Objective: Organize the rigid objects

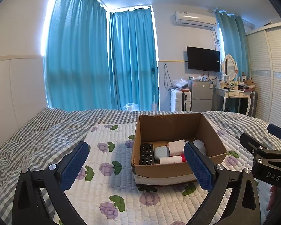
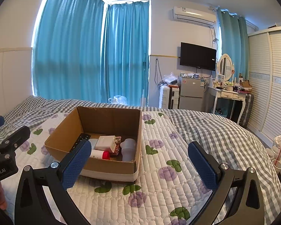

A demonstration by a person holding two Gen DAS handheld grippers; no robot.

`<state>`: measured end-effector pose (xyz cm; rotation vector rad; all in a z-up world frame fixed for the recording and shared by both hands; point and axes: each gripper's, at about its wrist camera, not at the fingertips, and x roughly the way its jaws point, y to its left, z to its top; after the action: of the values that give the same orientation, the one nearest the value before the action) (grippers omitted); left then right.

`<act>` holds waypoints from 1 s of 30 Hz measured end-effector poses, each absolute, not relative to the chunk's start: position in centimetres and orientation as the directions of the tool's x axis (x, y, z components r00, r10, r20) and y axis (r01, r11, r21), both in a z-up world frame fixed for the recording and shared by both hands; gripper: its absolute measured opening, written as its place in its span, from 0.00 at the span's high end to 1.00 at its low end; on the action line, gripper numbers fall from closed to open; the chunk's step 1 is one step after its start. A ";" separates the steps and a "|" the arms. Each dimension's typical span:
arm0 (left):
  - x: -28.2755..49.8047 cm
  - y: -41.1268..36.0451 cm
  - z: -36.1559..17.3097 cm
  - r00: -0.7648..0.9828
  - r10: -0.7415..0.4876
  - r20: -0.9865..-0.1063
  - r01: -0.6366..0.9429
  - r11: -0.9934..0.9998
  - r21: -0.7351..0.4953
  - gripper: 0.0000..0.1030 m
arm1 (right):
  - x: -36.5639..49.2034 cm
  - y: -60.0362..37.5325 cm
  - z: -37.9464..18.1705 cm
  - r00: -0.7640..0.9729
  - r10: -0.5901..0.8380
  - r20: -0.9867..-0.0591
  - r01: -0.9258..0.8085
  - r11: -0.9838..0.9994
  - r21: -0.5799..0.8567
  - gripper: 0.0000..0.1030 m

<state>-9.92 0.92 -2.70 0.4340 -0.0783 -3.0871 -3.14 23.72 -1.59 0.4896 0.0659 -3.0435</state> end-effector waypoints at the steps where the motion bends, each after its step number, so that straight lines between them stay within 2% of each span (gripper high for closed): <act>1: -10.0 0.9 -2.7 -0.961 -0.028 -0.276 0.014 -0.999 0.052 0.00 | -3.2 23.7 -1.6 -0.948 -0.049 -0.315 0.063 -0.997 -0.036 0.00; 30: -10.0 1.0 -2.7 -0.959 -0.033 -0.283 0.015 -0.998 0.064 0.00 | -3.8 23.1 -3.0 -0.932 -0.047 -0.359 0.072 -0.996 -0.056 0.00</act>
<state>-10.03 1.02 -2.73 0.4472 -0.0956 -3.0838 -3.81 23.09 -2.95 0.5596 0.1046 -3.0280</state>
